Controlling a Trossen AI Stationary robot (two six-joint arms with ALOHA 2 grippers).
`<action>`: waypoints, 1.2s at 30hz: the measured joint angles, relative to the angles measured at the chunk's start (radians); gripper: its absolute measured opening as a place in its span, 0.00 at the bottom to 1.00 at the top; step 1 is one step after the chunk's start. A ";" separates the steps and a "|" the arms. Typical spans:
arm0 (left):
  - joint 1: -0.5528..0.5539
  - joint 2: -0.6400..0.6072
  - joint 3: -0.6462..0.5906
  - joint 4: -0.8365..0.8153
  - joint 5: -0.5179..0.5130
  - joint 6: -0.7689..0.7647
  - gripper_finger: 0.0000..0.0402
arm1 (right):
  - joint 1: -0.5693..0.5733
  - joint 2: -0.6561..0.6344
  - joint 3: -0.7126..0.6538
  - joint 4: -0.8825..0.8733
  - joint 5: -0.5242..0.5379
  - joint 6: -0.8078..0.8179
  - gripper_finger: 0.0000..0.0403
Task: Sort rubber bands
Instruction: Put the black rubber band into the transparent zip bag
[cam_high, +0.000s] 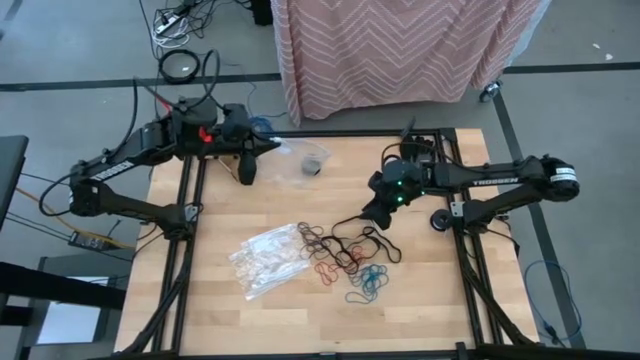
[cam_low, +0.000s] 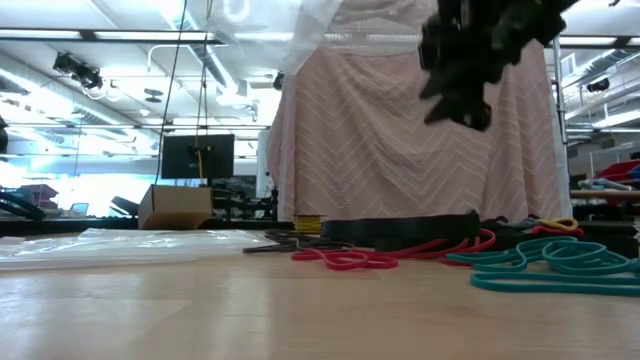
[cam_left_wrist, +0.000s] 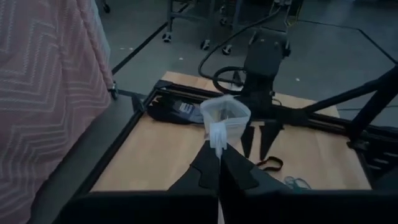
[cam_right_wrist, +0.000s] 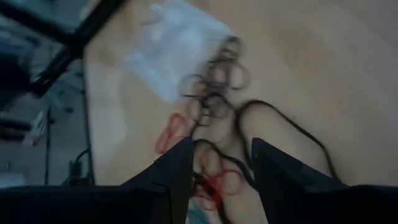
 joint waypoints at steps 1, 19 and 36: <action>0.001 -0.009 -0.023 0.020 -0.001 0.001 0.00 | -0.009 0.000 -0.017 0.000 0.020 0.025 0.38; -0.158 -0.043 -0.315 0.279 -0.545 0.045 0.00 | -0.083 0.056 -0.051 0.025 0.152 0.280 0.35; -0.162 -0.041 -0.314 0.246 -0.539 0.050 0.00 | -0.029 0.239 -0.051 -0.036 0.073 0.318 0.33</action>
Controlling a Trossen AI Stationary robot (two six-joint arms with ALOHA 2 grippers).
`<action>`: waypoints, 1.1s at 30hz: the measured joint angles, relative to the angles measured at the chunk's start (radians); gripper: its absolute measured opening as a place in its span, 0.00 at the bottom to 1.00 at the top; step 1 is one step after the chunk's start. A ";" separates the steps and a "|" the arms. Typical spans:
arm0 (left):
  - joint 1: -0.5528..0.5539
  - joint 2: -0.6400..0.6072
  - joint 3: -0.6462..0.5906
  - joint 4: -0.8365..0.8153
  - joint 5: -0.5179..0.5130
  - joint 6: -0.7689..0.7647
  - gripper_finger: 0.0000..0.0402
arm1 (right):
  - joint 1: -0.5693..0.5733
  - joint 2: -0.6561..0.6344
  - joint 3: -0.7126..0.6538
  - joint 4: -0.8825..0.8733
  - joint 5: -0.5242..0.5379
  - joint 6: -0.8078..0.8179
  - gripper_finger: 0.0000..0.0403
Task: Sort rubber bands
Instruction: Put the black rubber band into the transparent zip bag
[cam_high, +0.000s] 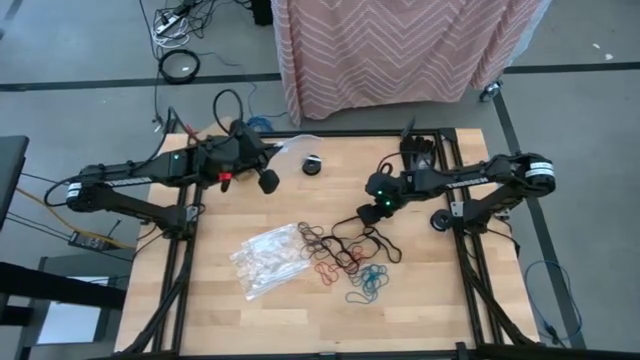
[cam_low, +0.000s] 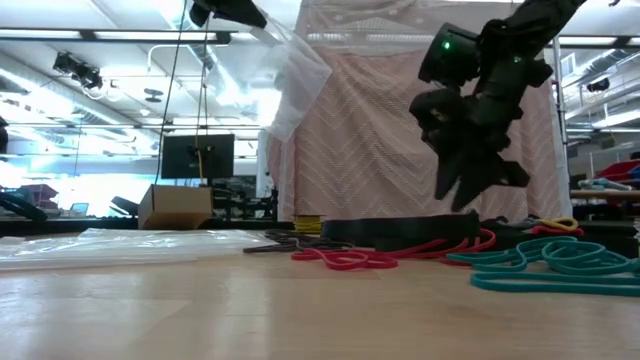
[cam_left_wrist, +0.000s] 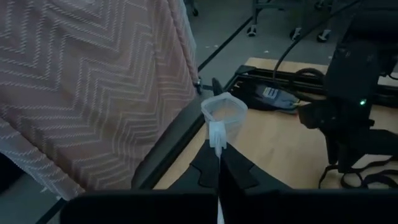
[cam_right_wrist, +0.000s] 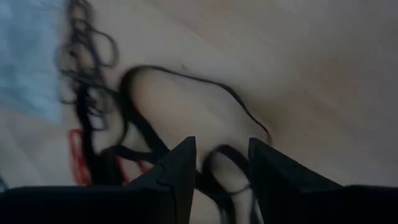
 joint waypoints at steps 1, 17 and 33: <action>0.000 0.000 0.000 -0.001 0.001 0.000 0.00 | 0.000 0.013 0.000 -0.008 0.001 0.007 0.33; 0.000 0.000 0.000 -0.001 0.035 -0.002 0.00 | 0.060 0.041 0.018 0.032 0.116 0.008 0.01; 0.069 0.012 0.000 -0.044 0.512 -0.059 0.00 | 0.110 -0.278 0.410 -0.078 0.529 -0.394 0.00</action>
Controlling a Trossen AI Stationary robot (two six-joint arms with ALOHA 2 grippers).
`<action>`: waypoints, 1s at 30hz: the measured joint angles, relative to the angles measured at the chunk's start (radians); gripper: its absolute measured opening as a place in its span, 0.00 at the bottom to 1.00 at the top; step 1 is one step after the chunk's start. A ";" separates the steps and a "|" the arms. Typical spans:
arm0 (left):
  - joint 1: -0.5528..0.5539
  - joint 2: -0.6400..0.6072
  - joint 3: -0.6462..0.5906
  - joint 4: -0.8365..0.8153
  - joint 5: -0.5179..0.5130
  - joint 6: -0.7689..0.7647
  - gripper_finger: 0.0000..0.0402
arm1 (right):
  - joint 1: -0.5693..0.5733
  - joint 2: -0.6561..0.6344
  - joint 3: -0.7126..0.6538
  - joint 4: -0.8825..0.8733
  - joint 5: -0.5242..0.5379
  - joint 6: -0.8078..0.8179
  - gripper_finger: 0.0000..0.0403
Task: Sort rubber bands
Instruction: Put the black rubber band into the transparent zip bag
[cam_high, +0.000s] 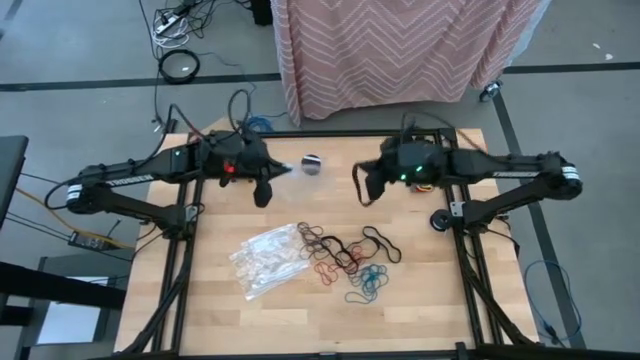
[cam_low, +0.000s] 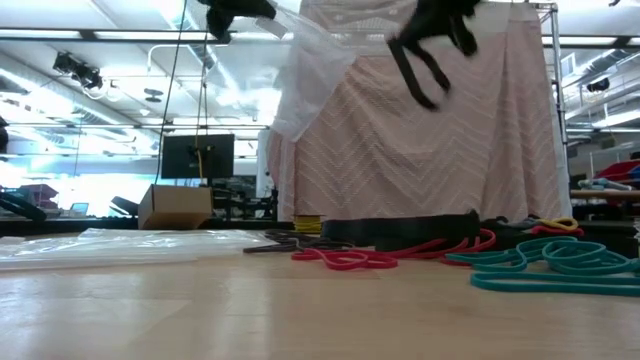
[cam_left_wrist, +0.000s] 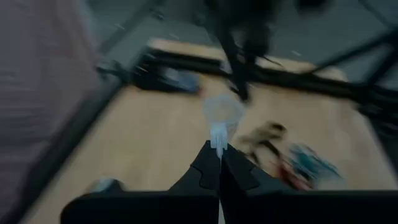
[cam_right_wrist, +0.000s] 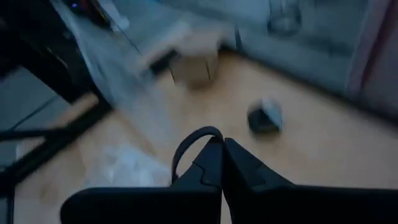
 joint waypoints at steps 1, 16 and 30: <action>0.008 0.007 0.000 -0.005 0.046 -0.001 0.00 | -0.001 0.000 0.026 0.000 0.003 -0.040 0.00; 0.039 0.142 0.000 0.085 0.177 -0.029 0.00 | -0.004 0.125 0.262 0.067 -0.003 -0.251 0.00; 0.036 0.170 0.000 0.195 0.114 -0.050 0.00 | -0.004 0.170 0.270 0.081 -0.014 -0.254 0.00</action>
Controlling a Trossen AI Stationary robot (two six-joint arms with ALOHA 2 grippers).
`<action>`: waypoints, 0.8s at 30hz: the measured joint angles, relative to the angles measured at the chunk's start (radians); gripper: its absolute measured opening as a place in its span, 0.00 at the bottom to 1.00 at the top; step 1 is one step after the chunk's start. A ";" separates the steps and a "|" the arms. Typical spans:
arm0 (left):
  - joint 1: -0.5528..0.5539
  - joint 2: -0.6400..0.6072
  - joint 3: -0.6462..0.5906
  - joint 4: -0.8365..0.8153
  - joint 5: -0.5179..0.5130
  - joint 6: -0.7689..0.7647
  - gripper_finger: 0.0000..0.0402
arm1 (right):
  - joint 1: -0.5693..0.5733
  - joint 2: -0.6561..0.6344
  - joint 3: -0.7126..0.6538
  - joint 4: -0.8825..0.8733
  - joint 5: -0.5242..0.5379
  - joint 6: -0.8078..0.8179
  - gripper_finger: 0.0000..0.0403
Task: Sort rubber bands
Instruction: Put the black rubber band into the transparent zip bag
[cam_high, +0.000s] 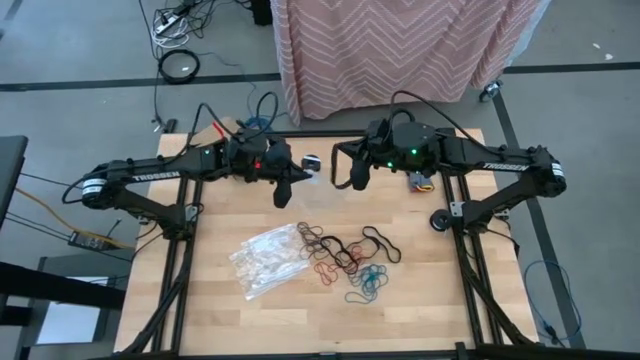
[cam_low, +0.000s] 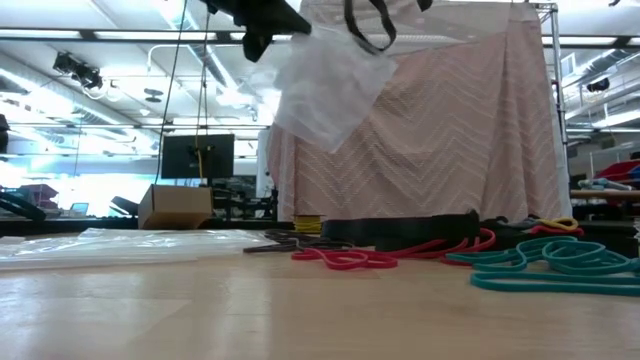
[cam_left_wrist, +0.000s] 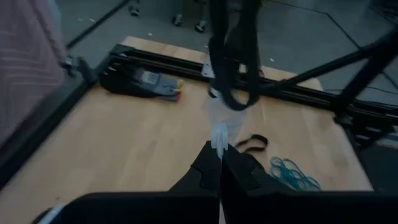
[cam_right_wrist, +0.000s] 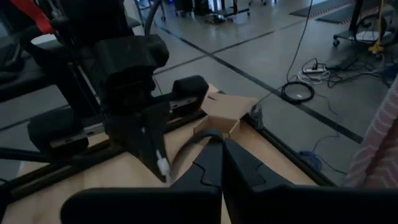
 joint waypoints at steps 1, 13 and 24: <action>0.000 0.000 0.000 0.001 -0.002 0.000 0.00 | 0.000 0.000 0.000 0.001 -0.001 0.000 0.00; 0.000 0.000 0.000 0.027 0.004 0.000 0.00 | -0.038 0.000 -0.001 0.036 -0.005 0.000 0.00; 0.000 0.000 0.000 0.119 -0.061 -0.005 0.00 | -0.053 0.000 -0.001 0.050 -0.044 0.001 0.00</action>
